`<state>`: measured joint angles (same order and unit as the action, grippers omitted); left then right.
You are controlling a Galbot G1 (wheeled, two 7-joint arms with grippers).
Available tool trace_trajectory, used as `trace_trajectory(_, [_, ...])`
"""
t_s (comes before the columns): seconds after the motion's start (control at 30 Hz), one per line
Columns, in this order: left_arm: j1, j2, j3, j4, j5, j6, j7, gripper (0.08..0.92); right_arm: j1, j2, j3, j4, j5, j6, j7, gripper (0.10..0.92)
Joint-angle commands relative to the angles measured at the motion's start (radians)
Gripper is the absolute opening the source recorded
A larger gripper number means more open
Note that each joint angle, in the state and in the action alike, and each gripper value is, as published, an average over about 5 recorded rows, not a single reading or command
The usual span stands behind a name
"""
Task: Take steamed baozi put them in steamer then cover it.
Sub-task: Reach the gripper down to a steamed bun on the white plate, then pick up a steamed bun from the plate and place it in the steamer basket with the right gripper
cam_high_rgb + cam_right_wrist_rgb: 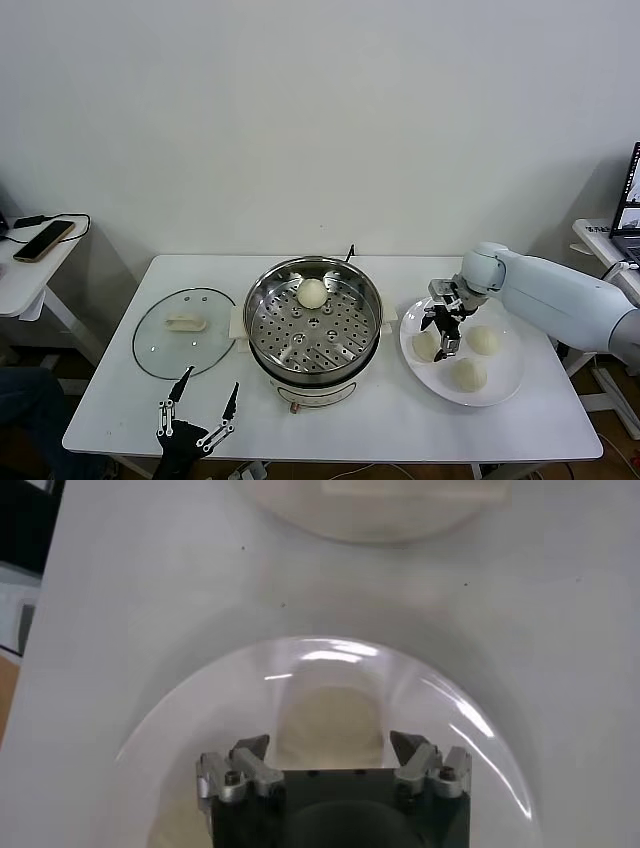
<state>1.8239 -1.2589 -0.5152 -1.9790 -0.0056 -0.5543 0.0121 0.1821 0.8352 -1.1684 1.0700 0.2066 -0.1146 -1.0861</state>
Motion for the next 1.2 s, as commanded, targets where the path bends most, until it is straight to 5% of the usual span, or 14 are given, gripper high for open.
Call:
trace_trajectory(0.03, [0.0,0.001,-0.001,0.001,0.0,-0.001,-0.001,0.823,-0.023,0.003,0.009,-0.004,-0.013,-0.005,0.014,0.783])
trace_trajectory(0.57, [-0.006,0.003,0.005,-0.011,-0.001,0.003,-0.002,0.823,0.182,-0.053,-0.02,0.079,-0.015,-0.003,-0.095,0.654])
trace_trajectory(0.8, [-0.013,0.007,0.012,-0.019,-0.001,0.005,-0.002,0.823,0.54,-0.007,-0.209,0.165,0.146,-0.033,-0.207,0.639])
trace_trajectory(1.2, [-0.022,0.015,0.029,-0.018,-0.001,0.003,-0.003,0.823,0.806,0.219,-0.341,0.306,0.399,-0.127,-0.193,0.628])
